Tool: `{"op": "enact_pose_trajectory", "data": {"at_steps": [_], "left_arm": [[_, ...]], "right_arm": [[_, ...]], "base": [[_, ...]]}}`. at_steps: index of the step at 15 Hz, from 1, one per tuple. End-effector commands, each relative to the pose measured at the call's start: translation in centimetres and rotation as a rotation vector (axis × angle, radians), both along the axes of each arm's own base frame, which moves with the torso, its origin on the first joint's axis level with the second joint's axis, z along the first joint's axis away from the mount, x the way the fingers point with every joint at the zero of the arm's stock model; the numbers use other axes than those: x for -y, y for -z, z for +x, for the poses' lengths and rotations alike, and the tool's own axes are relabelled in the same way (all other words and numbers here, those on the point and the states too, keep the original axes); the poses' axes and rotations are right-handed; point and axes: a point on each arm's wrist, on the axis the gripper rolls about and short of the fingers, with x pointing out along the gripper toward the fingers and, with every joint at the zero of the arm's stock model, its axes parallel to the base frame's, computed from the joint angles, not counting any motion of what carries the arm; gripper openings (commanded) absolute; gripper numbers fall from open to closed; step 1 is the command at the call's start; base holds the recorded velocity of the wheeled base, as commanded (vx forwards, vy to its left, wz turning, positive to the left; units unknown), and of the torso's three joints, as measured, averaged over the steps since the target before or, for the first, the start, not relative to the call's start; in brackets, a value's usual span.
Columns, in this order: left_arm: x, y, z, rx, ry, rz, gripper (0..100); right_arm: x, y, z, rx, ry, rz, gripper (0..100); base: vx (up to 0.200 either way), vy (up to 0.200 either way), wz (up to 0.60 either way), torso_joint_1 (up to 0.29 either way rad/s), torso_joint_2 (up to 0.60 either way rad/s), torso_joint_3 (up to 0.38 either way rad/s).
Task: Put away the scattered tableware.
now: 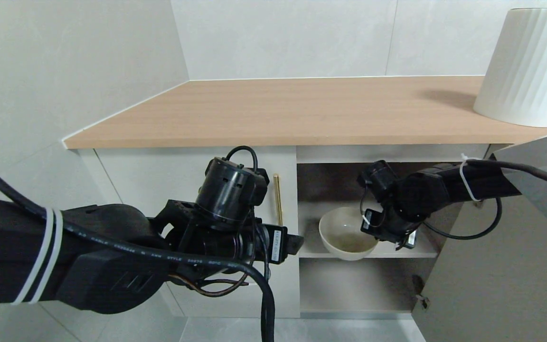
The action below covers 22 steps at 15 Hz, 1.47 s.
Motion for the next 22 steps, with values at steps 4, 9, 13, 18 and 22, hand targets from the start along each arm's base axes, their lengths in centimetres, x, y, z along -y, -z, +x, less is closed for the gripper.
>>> {"op": "enact_pose_trajectory", "data": {"at_steps": [4, 9, 13, 18, 22], "left_arm": [[0.0, -0.1, 0.0, 0.002, 0.000, -0.002, 100], [0.0, -0.1, 0.0, 0.002, 0.000, -0.002, 100], [0.0, -0.1, 0.0, 0.003, 0.000, -0.003, 100], [0.0, -0.1, 0.0, 0.002, 0.000, -0.002, 100], [0.0, -0.2, 0.0, 0.005, -0.002, -0.005, 100]], "right_arm": [[0.8, -0.3, 1.5, 0.037, 0.065, 0.023, 0], [1.5, 0.7, 3.2, 0.048, 0.110, 0.000, 0], [2.0, 1.7, 4.6, 0.052, 0.136, -0.007, 0], [2.5, 2.5, 5.3, 0.045, 0.158, -0.024, 0], [1.5, 1.3, 4.0, 0.059, 0.146, -0.007, 0]], "base": [[0.000, 0.000, 0.00, 0.000, 0.00, 0.000], [0.000, 0.000, 0.00, 0.000, 0.00, 0.000], [0.000, 0.000, 0.00, 0.000, 0.00, 0.000], [0.000, 0.000, 0.00, 0.000, 0.00, 0.000], [0.000, 0.000, 0.00, 0.000, 0.00, 0.000]]}}
